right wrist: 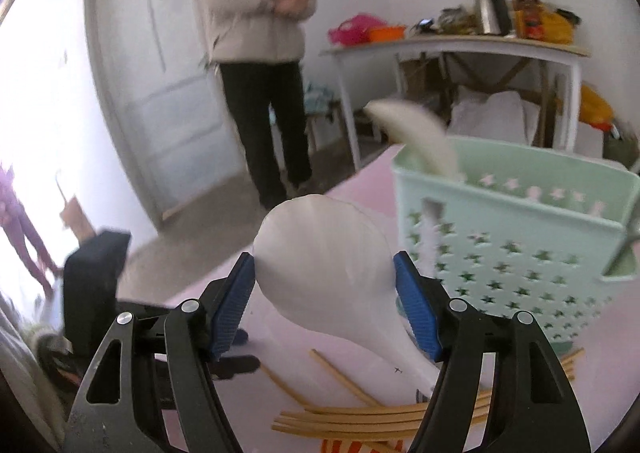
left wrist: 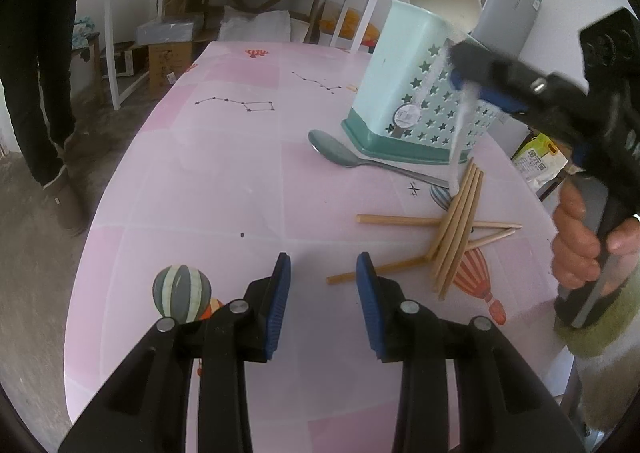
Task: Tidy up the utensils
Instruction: 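Grasp the white plastic ladle with the right tool and lift it, then grasp the steel spoon with the left tool while the right tool holds the ladle raised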
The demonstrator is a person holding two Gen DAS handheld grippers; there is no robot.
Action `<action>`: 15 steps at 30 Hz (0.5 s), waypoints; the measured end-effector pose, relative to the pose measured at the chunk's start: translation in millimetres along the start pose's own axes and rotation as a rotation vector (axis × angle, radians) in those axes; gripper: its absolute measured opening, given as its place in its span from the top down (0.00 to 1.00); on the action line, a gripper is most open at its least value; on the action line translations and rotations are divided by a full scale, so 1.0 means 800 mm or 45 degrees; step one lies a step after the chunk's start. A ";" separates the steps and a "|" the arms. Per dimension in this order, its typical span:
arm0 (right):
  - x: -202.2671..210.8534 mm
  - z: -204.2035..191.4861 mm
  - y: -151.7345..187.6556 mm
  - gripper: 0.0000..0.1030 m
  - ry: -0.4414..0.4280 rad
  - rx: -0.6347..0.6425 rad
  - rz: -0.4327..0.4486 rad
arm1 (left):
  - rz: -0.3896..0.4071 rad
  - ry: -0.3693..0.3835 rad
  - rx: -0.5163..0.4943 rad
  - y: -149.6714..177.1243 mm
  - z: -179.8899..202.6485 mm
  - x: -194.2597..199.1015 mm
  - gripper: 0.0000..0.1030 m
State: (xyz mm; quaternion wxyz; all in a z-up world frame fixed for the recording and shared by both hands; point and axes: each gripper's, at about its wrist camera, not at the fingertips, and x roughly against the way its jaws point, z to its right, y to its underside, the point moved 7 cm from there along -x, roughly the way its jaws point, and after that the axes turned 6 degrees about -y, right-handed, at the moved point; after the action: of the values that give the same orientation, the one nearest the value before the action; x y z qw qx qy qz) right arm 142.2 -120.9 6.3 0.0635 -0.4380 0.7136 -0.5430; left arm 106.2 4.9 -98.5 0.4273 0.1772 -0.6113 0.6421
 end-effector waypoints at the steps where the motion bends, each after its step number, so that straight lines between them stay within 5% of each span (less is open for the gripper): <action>1: 0.007 0.002 -0.001 0.36 -0.002 -0.032 0.034 | 0.000 -0.002 -0.001 0.000 0.000 0.000 0.68; 15: 0.107 0.020 0.028 0.36 0.039 -0.318 0.275 | 0.000 -0.033 -0.014 -0.002 0.004 0.000 0.68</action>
State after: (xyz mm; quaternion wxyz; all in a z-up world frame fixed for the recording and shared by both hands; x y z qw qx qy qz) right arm 86.6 -191.2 14.7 0.0557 -0.3548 0.8194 -0.4467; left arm 106.4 1.8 -96.7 0.4202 0.1832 -0.6203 0.6364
